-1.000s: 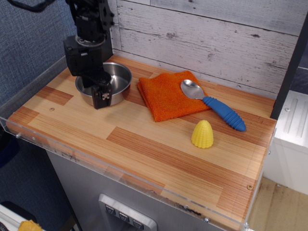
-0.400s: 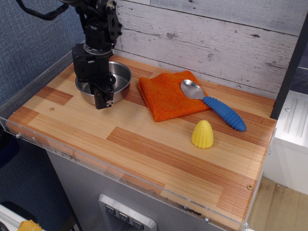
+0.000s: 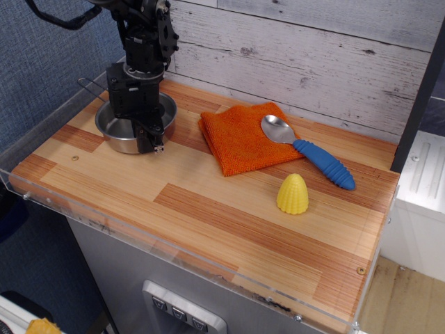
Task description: Move pot to front of orange cloth.
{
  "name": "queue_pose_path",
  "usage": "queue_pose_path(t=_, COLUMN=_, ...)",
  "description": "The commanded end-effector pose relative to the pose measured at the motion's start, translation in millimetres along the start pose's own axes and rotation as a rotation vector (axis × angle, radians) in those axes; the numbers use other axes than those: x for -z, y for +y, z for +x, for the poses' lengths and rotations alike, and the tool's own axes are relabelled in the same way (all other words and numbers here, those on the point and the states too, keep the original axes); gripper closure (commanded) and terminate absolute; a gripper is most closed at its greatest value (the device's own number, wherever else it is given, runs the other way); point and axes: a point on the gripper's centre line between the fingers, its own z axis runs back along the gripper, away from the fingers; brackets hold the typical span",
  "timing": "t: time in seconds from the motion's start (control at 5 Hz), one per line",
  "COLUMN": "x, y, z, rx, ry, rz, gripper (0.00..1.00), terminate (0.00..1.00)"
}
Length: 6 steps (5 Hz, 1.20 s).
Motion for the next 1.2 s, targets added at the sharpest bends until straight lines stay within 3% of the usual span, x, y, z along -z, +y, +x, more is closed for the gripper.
queue_pose_path(t=0.0, x=-20.3, y=-9.4, z=-1.2, rx=0.026, ry=0.041, rz=-0.055, gripper=1.0, terminate=0.0)
queue_pose_path(t=0.4, x=-46.9, y=7.3, z=-11.2, rx=0.064, ry=0.069, rz=-0.071, gripper=1.0, terminate=0.0)
queue_pose_path(t=1.0, x=-79.5, y=79.9, z=-41.8, rx=0.15, ry=0.091, rz=-0.052, gripper=1.0, terminate=0.0)
